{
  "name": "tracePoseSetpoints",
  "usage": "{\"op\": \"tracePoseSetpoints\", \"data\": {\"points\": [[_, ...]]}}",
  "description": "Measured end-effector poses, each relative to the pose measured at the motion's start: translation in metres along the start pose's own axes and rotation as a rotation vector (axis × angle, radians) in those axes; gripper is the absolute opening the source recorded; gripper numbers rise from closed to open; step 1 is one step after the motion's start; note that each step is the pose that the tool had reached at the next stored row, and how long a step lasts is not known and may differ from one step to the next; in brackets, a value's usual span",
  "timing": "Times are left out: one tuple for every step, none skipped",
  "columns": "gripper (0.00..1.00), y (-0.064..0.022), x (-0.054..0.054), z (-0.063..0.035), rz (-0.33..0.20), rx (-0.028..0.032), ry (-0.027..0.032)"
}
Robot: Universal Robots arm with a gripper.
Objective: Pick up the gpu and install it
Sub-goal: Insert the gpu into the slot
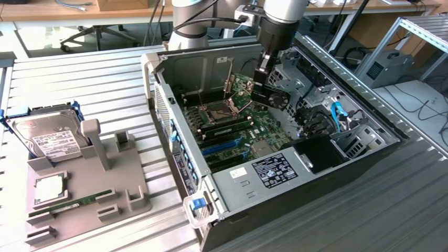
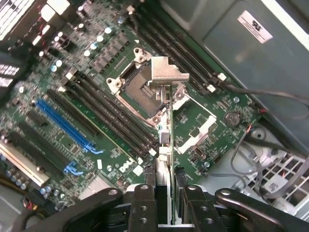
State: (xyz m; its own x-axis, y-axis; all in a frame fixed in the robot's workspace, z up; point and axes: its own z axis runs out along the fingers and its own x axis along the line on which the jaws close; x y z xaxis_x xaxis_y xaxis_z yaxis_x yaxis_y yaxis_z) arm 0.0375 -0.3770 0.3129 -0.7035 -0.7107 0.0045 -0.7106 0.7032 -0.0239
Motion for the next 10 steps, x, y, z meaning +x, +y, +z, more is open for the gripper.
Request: {"op": "tracePoseSetpoints", "data": {"points": [[0.27,0.0000,0.0000,0.0000,-0.012,0.0000,-0.0003],[0.27,0.0000,-0.0001,0.0000,-0.027,0.0001,-0.0006],[0.27,0.0000,-0.0001,0.0000,-0.039,0.0002,-0.0009],[0.27,0.0000,0.0000,0.0000,-0.054,0.0003,-0.0012],[0.27,0.0000,0.0000,0.0000,-0.063,0.0003,-0.0014],[0.27,0.0000,0.0000,0.0000,-0.073,0.0004,-0.0017],[0.27,0.0000,-0.0001,0.0000,-0.090,0.0005,-0.0021],[0.27,0.0000,-0.0001,0.0000,-0.105,0.0006,-0.0023],[0.27,0.0000,-0.0001,0.0000,-0.116,0.0006,-0.0027],[0.27,0.0000,0.0000,0.0000,-0.133,0.0007,-0.0031]]}}
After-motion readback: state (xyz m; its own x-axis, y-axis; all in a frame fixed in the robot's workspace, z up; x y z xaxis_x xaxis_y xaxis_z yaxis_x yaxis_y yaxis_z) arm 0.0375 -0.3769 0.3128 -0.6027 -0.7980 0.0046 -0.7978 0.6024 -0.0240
